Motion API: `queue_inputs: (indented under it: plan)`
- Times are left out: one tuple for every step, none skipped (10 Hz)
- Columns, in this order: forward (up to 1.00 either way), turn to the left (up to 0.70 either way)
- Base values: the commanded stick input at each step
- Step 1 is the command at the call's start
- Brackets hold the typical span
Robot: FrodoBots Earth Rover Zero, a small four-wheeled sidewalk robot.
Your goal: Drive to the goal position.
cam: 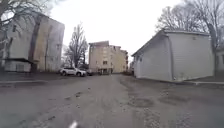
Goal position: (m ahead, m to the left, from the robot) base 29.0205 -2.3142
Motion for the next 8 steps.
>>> queue_inputs:
  plan:
    - [1.00,0.00]
    - [1.00,0.00]
    - [1.00,-0.35]
    - [1.00,-0.40]
    - [1.00,-0.23]
    - [1.00,-0.02]
    - [1.00,0.00]
    - [1.00,0.00]
